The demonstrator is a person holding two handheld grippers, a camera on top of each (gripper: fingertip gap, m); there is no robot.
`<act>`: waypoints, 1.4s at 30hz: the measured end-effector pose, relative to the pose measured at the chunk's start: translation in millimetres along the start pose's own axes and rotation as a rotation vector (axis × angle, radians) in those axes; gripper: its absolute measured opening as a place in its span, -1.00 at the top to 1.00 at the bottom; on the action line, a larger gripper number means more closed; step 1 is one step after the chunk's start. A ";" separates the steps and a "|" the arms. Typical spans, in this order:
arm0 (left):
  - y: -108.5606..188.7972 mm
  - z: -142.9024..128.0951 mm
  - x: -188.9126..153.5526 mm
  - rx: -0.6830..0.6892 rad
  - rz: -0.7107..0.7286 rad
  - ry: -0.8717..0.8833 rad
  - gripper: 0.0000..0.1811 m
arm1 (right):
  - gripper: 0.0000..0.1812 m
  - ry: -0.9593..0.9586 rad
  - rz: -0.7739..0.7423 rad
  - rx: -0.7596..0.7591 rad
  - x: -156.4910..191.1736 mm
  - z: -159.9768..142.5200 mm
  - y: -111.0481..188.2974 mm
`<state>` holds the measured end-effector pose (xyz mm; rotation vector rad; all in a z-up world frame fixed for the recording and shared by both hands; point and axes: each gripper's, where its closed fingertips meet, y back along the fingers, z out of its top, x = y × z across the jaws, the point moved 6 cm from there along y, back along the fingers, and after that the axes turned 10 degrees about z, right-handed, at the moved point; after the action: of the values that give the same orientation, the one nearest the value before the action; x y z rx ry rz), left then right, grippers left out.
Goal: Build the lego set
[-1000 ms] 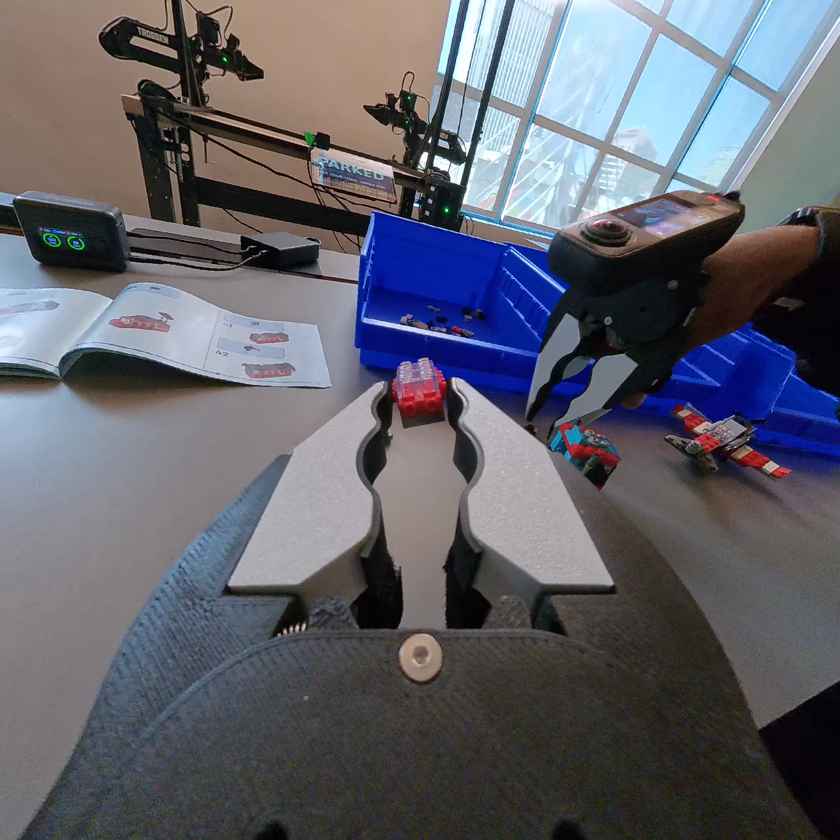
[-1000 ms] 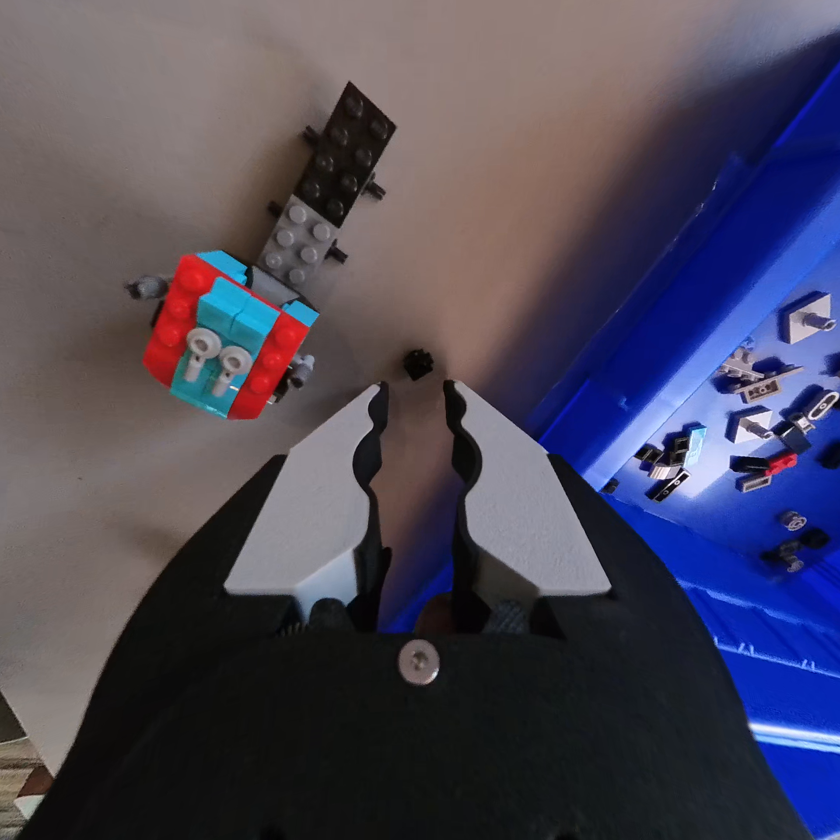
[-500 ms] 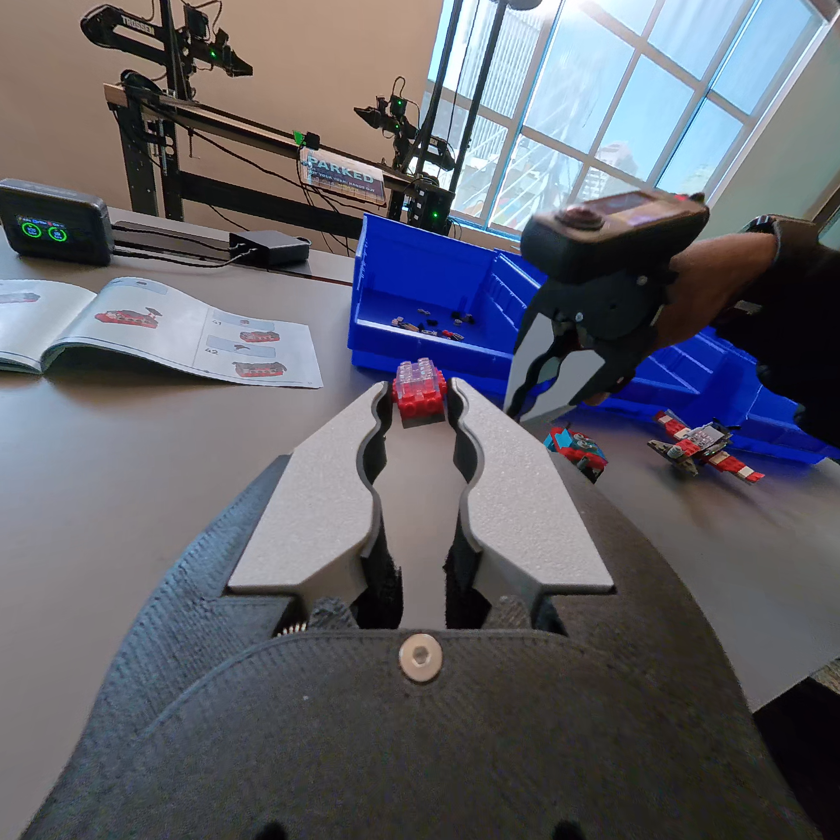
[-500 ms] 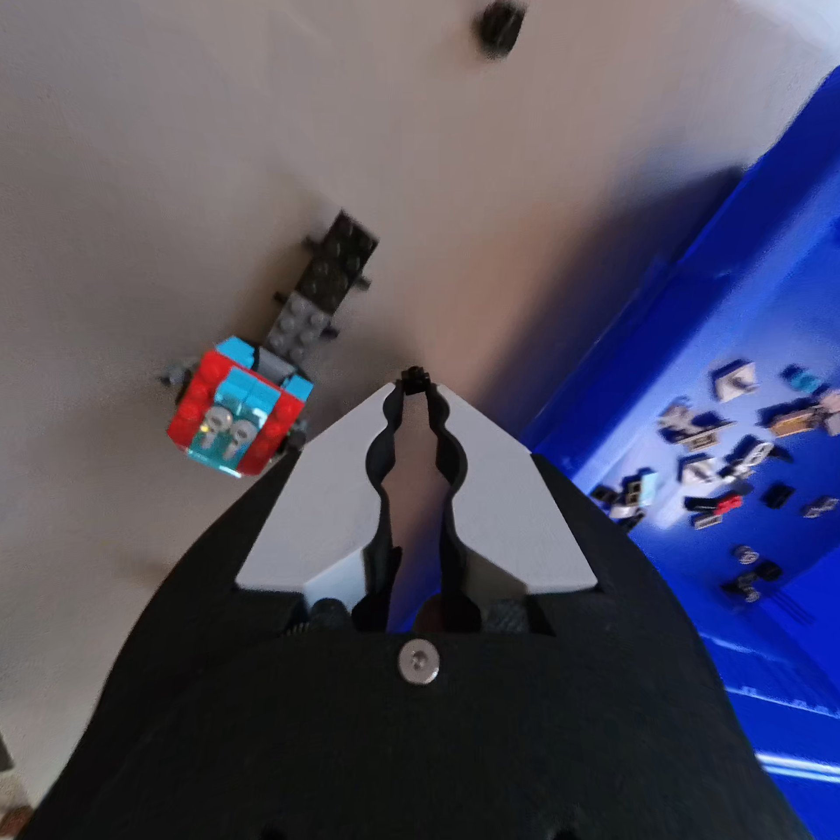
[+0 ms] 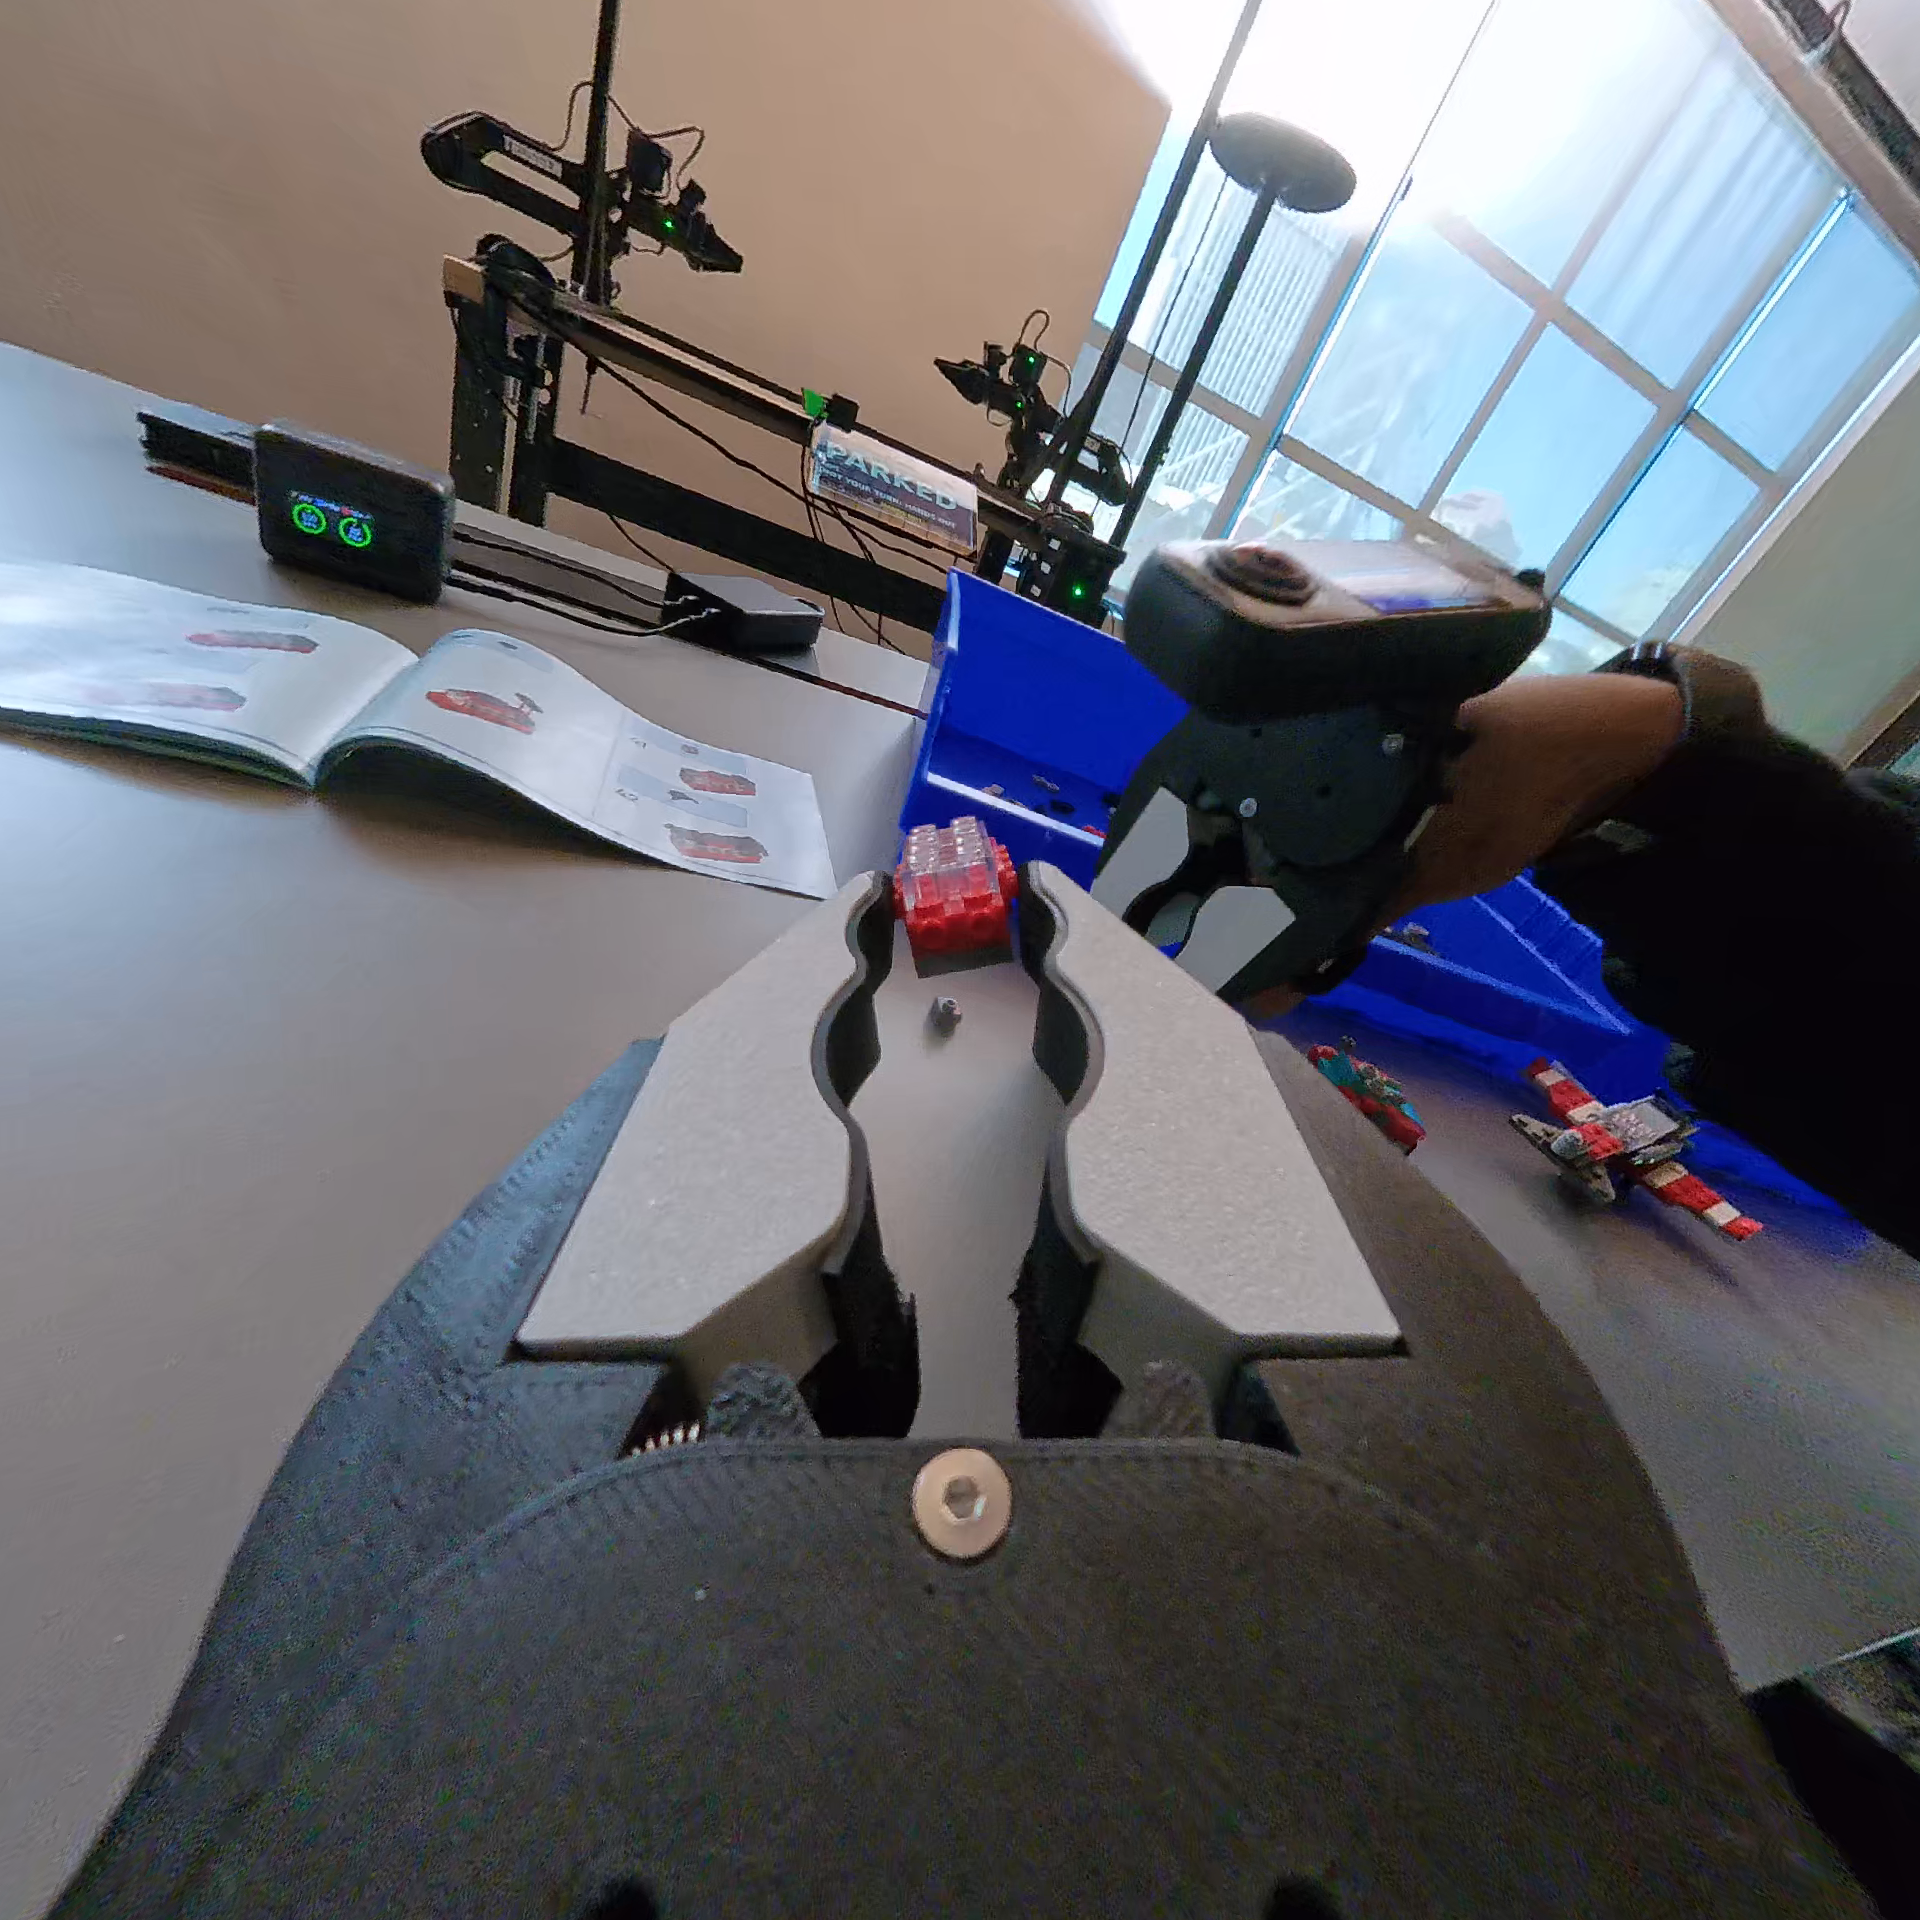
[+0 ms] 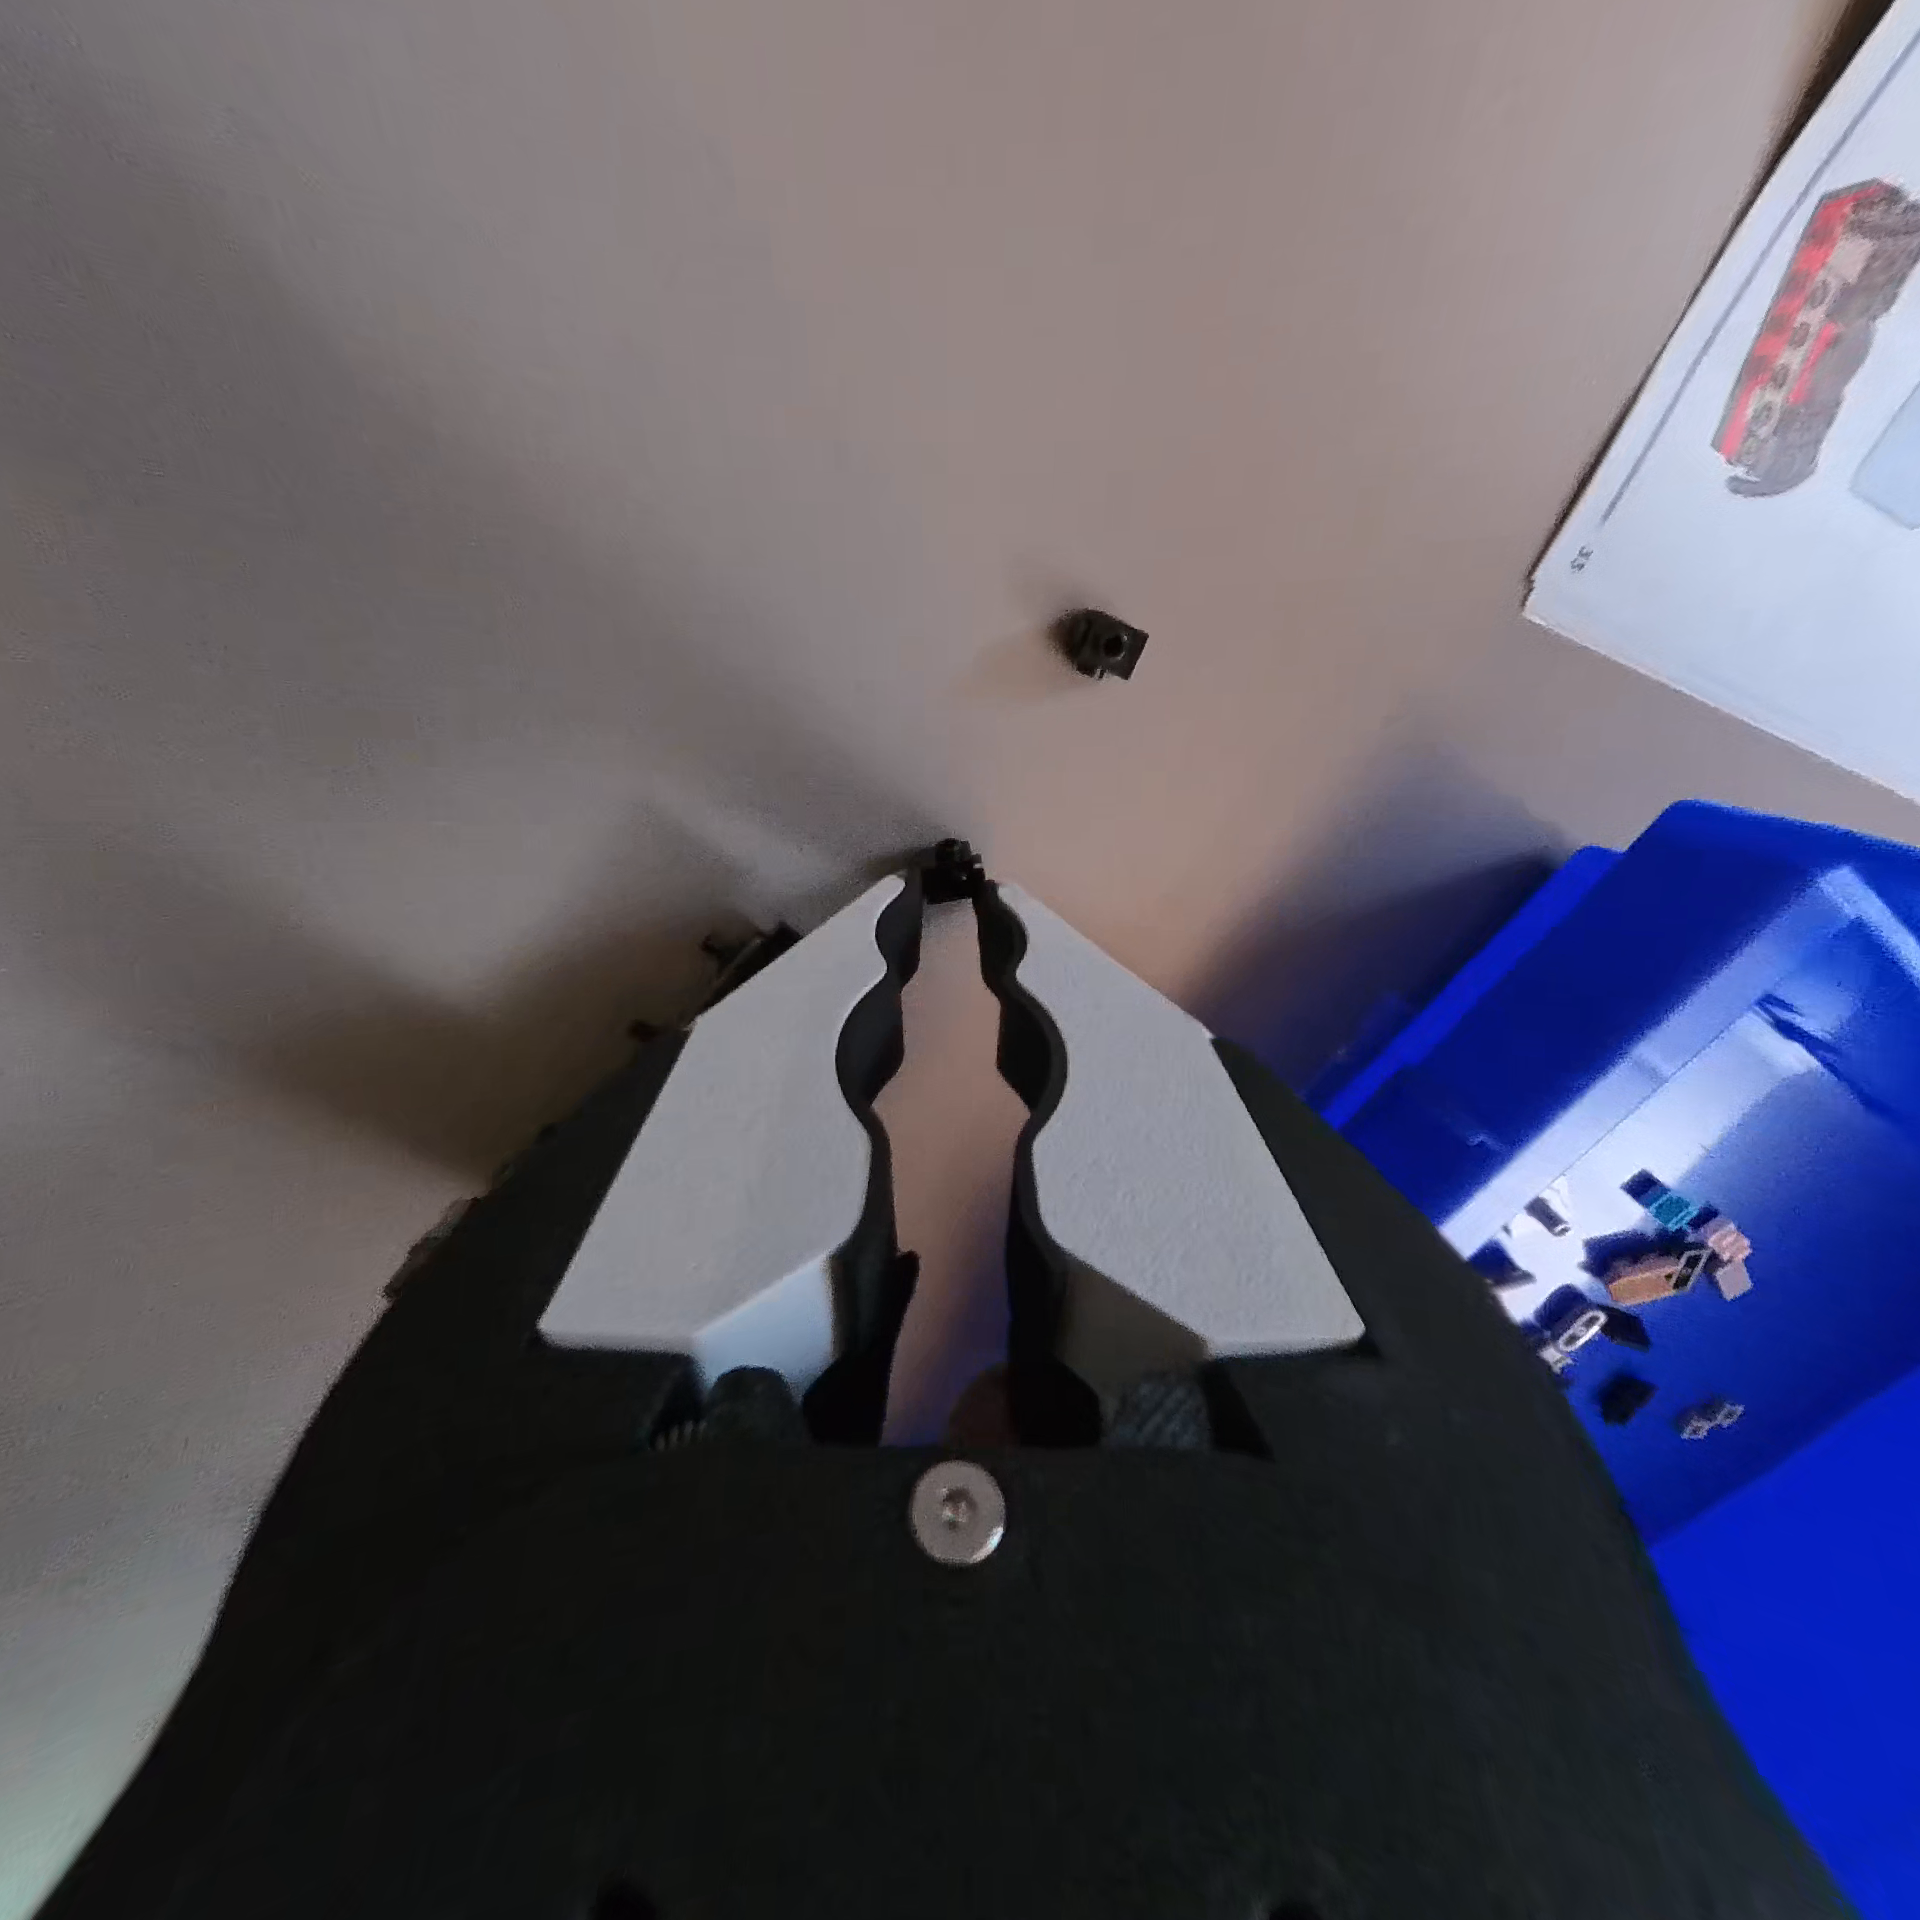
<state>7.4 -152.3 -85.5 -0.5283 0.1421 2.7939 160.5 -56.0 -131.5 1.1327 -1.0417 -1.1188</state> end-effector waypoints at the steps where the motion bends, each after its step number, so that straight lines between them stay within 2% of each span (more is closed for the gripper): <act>1: 1.4 -0.2 1.7 0.000 -0.001 0.015 0.74 | 0.89 0.000 0.008 0.007 0.3 -0.5 -0.5; 9: -2.2 -3.8 6.8 0.064 -0.056 0.095 0.74 | 0.75 0.027 -0.038 -0.057 -9.8 19.4 -1.1; 15: -13.4 -5.8 13.3 0.143 -0.081 0.155 0.74 | 0.69 0.034 -0.045 -0.158 -12.8 26.2 25.3; 22: -13.7 -9.6 14.6 0.210 -0.028 0.055 0.74 | 0.69 0.060 -0.067 -0.314 32.5 29.5 54.0; 25: -4.5 -9.4 15.9 0.198 -0.008 -0.019 0.74 | 0.69 0.045 -0.067 -0.435 55.4 44.0 59.0; 29: 2.9 -6.2 18.7 0.161 -0.050 0.005 0.74 | 0.69 -0.025 -0.035 -0.555 73.0 67.2 51.4; 32: 7.0 0.4 29.8 0.149 -0.070 -0.030 0.74 | 0.69 -0.058 -0.046 -0.569 69.5 80.4 42.5; 36: 4.7 19.0 64.3 0.128 -0.100 -0.029 0.74 | 0.69 -0.119 -0.049 -0.558 49.5 96.3 32.3; 39: -4.2 29.5 89.8 0.153 -0.158 0.027 0.74 | 0.69 -0.176 -0.042 -0.570 33.3 106.4 24.7; 42: -19.1 38.3 107.2 0.184 -0.195 0.003 0.74 | 0.69 -0.242 -0.062 -0.550 17.9 105.0 18.2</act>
<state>-95.3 -99.7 -90.5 -0.4733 0.3271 2.5586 62.3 -86.7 -98.5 0.6033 -0.8063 -1.5033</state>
